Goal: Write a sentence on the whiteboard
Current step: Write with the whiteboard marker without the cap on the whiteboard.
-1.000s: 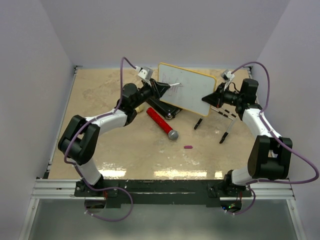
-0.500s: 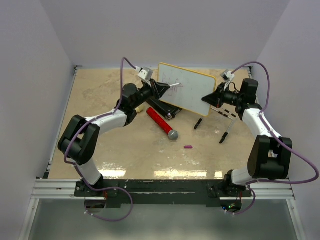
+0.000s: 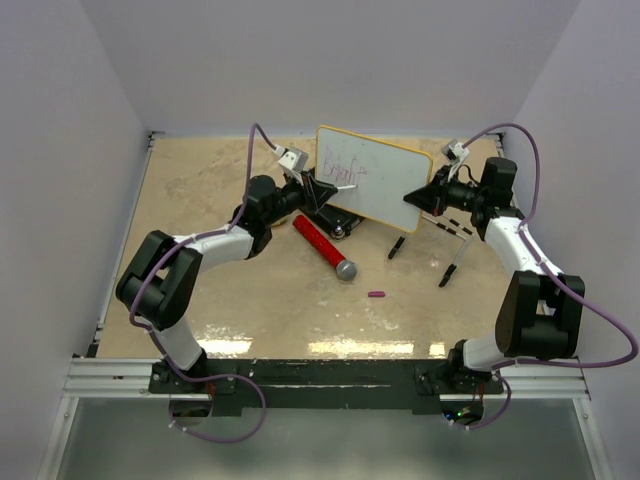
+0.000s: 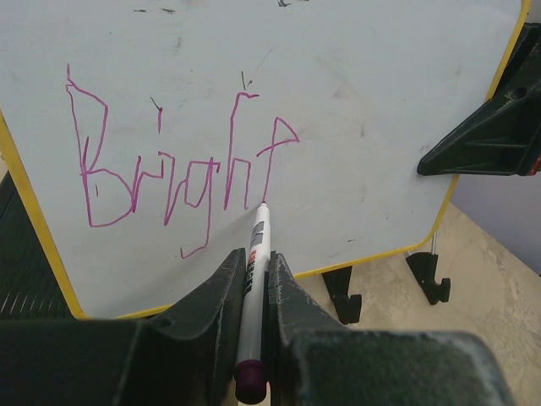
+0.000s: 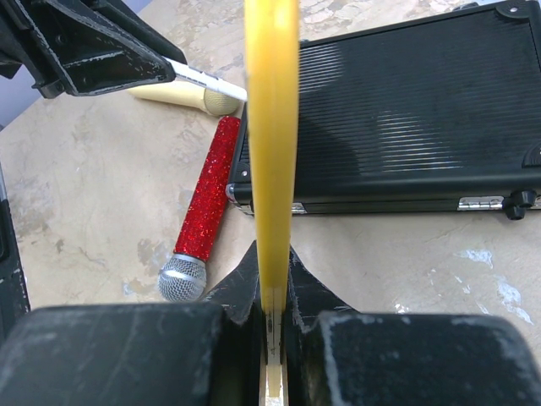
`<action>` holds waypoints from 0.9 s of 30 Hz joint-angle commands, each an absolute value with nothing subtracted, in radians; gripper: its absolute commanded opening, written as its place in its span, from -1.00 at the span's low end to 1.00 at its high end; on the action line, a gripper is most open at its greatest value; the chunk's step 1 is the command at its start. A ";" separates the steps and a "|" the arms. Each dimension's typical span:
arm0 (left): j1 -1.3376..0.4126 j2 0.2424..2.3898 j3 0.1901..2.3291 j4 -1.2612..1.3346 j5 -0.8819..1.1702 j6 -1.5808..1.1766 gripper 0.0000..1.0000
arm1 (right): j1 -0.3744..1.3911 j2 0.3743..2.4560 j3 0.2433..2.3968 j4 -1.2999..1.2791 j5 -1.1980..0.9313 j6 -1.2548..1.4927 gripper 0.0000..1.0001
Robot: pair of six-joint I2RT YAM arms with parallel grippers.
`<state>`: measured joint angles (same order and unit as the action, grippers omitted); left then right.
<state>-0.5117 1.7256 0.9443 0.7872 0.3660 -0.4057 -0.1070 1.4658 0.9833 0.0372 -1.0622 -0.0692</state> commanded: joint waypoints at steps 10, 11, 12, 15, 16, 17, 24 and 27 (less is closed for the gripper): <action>-0.511 1.714 1.006 0.837 0.437 -0.420 -1.00 | -0.101 1.460 1.009 0.026 -1.066 -0.094 -1.00; -0.511 1.707 1.003 0.856 0.443 -0.431 -1.00 | -0.100 1.460 1.011 0.026 -1.066 -0.094 -1.00; -0.511 1.701 0.999 0.865 0.452 -0.434 -1.00 | -0.101 1.460 1.011 0.026 -1.066 -0.094 -1.00; -0.511 1.666 0.970 0.900 0.471 -0.446 -1.00 | -0.101 1.460 1.011 0.026 -1.066 -0.095 -1.00; -0.509 1.651 0.957 0.902 0.472 -0.448 -1.00 | -0.101 1.460 1.011 0.025 -1.066 -0.095 -1.00; -0.511 1.644 0.953 0.900 0.472 -0.446 -1.00 | -0.101 1.460 1.011 0.026 -1.066 -0.095 -1.00; -0.511 1.655 0.962 0.862 0.433 -0.420 -1.00 | -0.101 1.457 1.011 0.026 -1.066 -0.094 -1.00; -0.511 1.677 0.994 0.833 0.422 -0.408 -1.00 | -0.101 1.456 1.011 0.026 -1.065 -0.094 -1.00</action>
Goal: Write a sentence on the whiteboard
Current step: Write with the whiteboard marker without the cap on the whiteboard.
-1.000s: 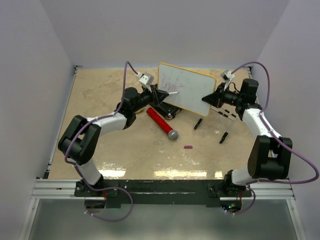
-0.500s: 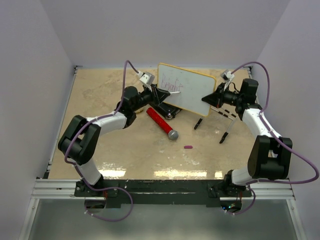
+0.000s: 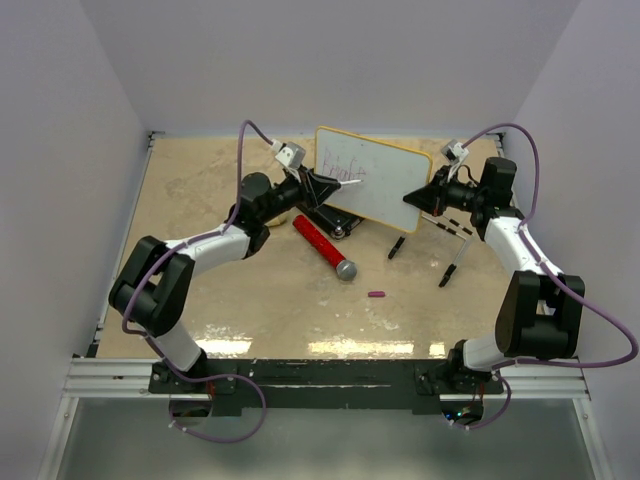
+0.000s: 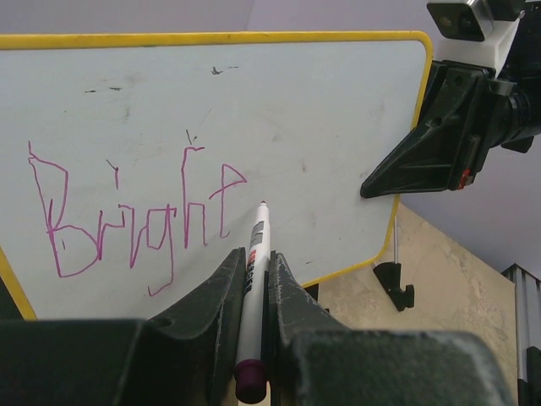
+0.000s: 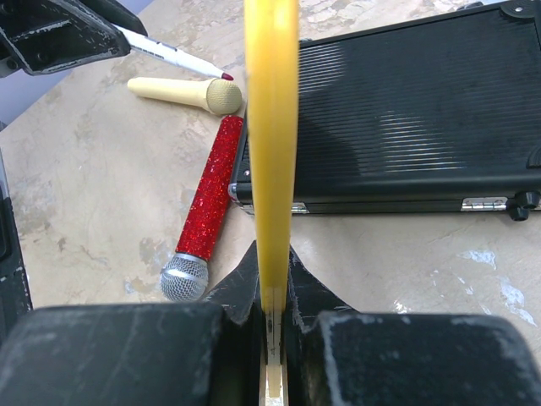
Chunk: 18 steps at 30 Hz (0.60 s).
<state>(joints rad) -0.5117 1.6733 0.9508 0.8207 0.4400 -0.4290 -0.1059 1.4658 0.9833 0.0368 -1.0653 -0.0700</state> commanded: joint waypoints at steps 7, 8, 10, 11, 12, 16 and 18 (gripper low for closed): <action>-0.511 1.704 1.022 0.799 0.417 -0.391 -1.00 | -0.101 1.462 1.011 0.026 -1.066 -0.095 -1.00; -0.512 1.709 1.025 0.796 0.417 -0.391 -1.00 | -0.101 1.460 1.011 0.026 -1.066 -0.094 -1.00; -0.514 1.718 1.034 0.795 0.417 -0.390 -1.00 | -0.100 1.460 1.011 0.026 -1.066 -0.094 -1.00; -0.514 1.720 1.037 0.792 0.417 -0.390 -1.00 | -0.101 1.460 1.011 0.026 -1.066 -0.094 -1.00; -0.515 1.724 1.040 0.788 0.417 -0.390 -1.00 | -0.100 1.459 1.011 0.026 -1.066 -0.094 -1.00; -0.517 1.736 1.058 0.778 0.414 -0.385 -1.00 | -0.100 1.460 1.011 0.026 -1.066 -0.094 -1.00; -0.520 1.741 1.065 0.770 0.411 -0.380 -1.00 | -0.101 1.459 1.011 0.026 -1.066 -0.094 -1.00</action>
